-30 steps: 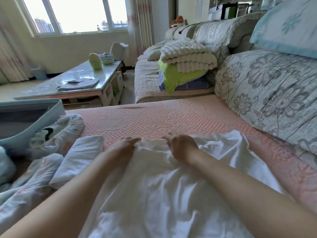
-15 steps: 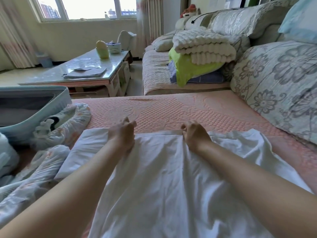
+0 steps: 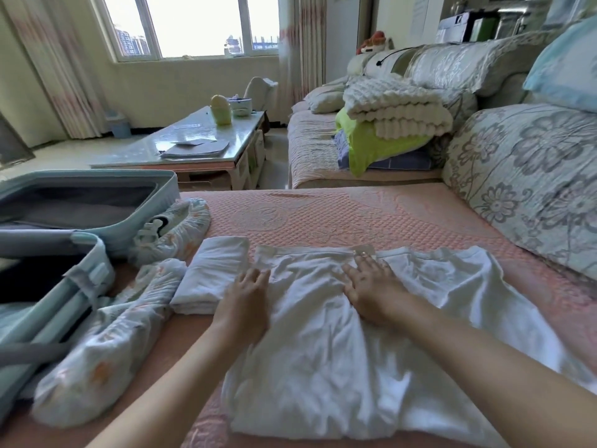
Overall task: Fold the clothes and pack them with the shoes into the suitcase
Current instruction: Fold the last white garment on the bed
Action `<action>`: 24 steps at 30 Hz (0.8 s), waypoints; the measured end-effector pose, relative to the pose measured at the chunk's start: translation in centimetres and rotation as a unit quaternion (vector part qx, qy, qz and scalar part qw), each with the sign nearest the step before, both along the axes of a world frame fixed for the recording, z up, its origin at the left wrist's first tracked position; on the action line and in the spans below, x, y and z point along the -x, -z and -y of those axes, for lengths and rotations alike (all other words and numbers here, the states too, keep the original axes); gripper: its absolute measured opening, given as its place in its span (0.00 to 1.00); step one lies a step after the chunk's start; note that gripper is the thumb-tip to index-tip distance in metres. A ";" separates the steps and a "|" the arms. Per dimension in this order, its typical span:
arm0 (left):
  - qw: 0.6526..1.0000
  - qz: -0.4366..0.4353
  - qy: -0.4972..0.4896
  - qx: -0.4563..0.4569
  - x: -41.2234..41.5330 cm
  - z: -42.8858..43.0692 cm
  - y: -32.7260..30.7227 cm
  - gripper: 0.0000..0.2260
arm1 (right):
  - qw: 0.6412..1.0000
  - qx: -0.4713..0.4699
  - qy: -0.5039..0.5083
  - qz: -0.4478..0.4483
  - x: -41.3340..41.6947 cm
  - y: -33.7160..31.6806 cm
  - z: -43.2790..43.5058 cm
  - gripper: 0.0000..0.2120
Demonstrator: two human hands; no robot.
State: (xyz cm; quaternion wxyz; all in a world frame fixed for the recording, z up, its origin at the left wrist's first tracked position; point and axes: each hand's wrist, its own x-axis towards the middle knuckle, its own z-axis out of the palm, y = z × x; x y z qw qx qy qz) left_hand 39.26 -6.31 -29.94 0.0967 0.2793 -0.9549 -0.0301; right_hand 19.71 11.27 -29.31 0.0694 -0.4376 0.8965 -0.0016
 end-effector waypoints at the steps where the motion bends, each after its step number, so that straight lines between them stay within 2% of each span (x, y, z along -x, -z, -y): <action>1: 0.999 -0.011 -0.033 -0.008 -1.2 -0.8 -0.5 0.23 | 1.000 0.027 -0.013 0.002 -1.1 -0.1 -0.3 0.27; 3: 0.991 -0.015 -0.102 -0.081 -3.0 -2.3 -1.5 0.22 | 0.997 0.064 -0.041 0.021 -3.8 -0.2 -1.2 0.27; 5: 0.980 0.015 -0.138 -0.145 -4.2 -3.6 -1.8 0.21 | 0.995 0.063 -0.058 0.044 -6.5 -0.1 -2.5 0.27; 7: 0.976 0.041 -0.144 -0.157 -5.4 -4.9 -1.6 0.20 | 0.994 0.047 -0.067 0.069 -9.1 0.1 -4.1 0.28; 10: 0.972 0.025 -0.167 -0.163 -6.7 -6.6 -1.3 0.20 | 0.993 0.057 -0.076 0.073 -11.3 0.8 -6.3 0.29; 16: 0.972 0.010 -0.171 -0.161 -9.4 -8.1 -1.5 0.19 | 0.973 0.179 -0.142 0.022 -13.4 1.6 -8.8 0.28; 18: 0.974 0.005 -0.163 -0.158 -10.5 -8.5 -1.0 0.13 | 0.957 0.207 -0.200 -0.022 -14.6 1.9 -8.9 0.24; 20: 0.974 -0.017 -0.159 -0.159 -11.3 -9.1 -0.7 0.08 | 0.936 0.247 -0.247 -0.041 -15.5 2.5 -8.5 0.13; 22: 0.977 -0.055 -0.143 -0.151 -11.6 -9.5 -0.6 0.07 | 0.928 0.283 -0.242 -0.019 -16.1 2.6 -8.0 0.07; 24: 0.977 -0.103 -0.126 -0.140 -11.8 -9.8 -0.7 0.07 | 0.924 0.312 -0.221 -0.017 -16.6 2.5 -7.8 0.06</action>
